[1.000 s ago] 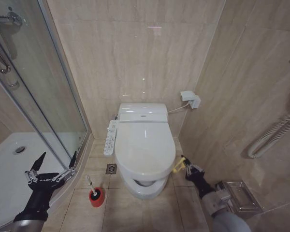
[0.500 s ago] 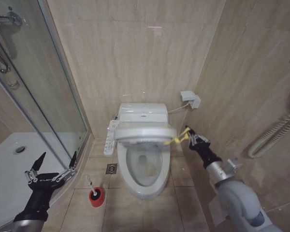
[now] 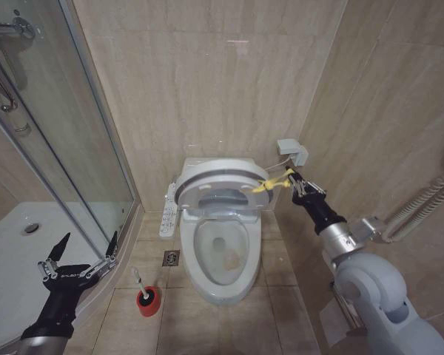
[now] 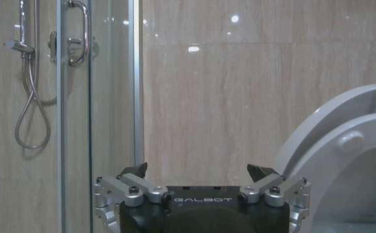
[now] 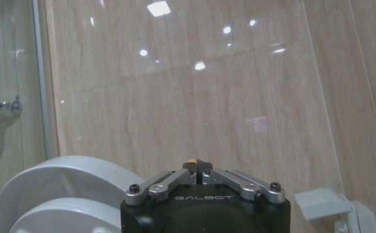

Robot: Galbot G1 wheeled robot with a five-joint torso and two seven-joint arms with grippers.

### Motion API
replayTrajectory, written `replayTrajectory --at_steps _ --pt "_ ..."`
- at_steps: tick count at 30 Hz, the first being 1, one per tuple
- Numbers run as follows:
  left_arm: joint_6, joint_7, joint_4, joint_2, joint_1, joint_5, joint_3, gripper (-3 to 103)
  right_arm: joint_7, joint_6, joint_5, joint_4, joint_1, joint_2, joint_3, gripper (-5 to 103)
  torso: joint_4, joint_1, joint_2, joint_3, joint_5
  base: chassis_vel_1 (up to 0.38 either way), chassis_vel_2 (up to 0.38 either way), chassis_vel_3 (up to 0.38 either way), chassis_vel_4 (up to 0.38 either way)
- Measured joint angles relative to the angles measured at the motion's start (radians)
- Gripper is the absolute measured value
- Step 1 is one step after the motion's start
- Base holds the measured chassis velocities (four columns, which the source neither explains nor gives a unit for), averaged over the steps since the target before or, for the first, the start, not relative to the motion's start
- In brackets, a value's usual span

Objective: Open the toilet lid, clean the toilet bowl with a toilet brush, close the toilet lid, and flush.

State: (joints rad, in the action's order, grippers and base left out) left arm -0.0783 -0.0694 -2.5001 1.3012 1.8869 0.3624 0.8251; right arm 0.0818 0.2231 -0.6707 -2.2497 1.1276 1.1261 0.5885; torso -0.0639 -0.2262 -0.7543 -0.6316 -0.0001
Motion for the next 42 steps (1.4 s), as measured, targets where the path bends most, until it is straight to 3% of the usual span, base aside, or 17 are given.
replayTrajectory --at_steps 17,31,42 --pt "0.000 0.000 0.000 0.000 0.000 0.000 0.000 100 0.035 0.003 -0.006 0.204 -0.259 0.133 -0.076 0 -0.0001 0.000 0.000 0.000 0.0000 0.000 0.000 0.000 0.000" --pt "0.000 0.000 0.000 0.000 0.000 0.000 0.000 100 0.024 -0.096 0.105 0.476 -0.552 0.159 -0.192 0 -0.0006 0.000 0.000 0.000 0.0000 0.000 0.000 0.000 0.000" --pt "0.000 0.000 0.000 0.000 0.000 0.000 0.000 100 0.035 -0.190 0.171 0.632 -0.662 0.209 -0.280 0 -0.0003 0.000 0.000 0.000 0.0001 0.000 0.000 0.000 0.000"
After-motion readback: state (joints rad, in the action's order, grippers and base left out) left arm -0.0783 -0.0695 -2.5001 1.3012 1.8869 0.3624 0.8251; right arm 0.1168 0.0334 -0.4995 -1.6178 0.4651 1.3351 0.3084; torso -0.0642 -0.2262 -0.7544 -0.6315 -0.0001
